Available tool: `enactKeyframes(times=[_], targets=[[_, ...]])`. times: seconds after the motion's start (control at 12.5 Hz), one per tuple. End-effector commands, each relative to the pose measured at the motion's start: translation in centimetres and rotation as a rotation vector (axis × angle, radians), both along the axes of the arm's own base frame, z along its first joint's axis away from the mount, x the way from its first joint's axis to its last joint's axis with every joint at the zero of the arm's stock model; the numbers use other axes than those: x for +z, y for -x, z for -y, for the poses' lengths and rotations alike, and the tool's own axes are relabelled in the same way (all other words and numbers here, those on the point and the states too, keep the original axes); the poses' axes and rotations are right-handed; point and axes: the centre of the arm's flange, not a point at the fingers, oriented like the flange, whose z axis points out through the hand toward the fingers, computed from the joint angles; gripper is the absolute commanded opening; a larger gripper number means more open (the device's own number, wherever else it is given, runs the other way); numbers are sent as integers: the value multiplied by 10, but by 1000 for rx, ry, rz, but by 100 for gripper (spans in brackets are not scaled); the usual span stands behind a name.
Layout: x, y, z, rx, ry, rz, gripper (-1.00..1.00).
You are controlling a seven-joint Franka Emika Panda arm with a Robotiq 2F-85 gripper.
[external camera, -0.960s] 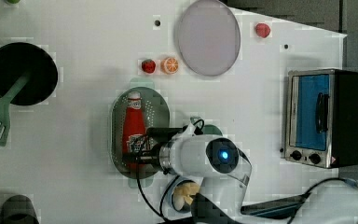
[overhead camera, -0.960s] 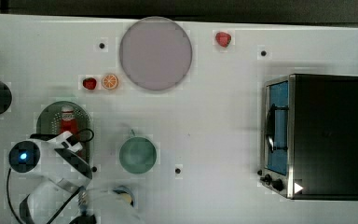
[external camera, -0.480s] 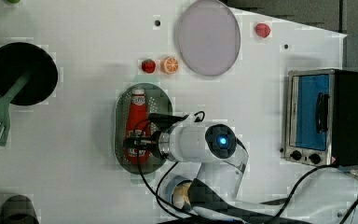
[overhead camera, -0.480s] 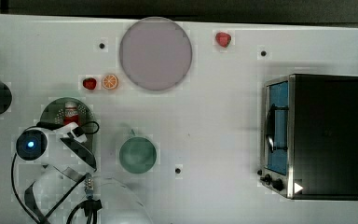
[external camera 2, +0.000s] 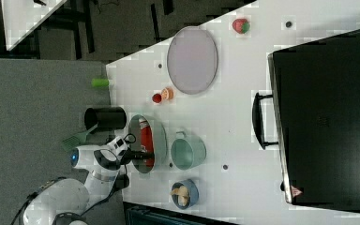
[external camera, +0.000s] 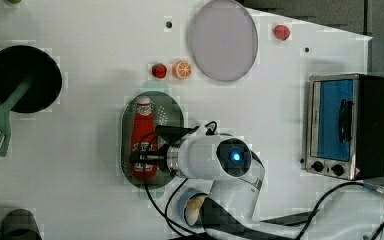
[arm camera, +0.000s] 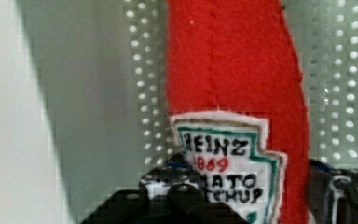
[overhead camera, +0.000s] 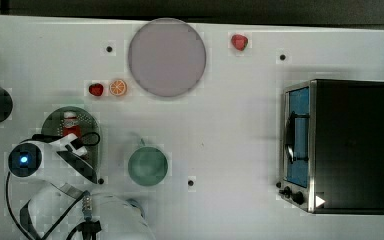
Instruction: Pick ketchup from strainer and place it on the table
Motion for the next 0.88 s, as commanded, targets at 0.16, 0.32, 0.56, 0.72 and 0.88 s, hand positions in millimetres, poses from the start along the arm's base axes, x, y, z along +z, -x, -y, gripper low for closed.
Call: enactKeyframes(times=[0.16,0.32,0.56,0.72,0.88], targets=[[105,-7,-30,-37,-6,127,19],[149,-12,-32,-115,12,96,19],[205,-37,-20,-169,28,8,19],[240,-68,0,-150,37,0,19],[269,-105,33,-201,42,7,19]])
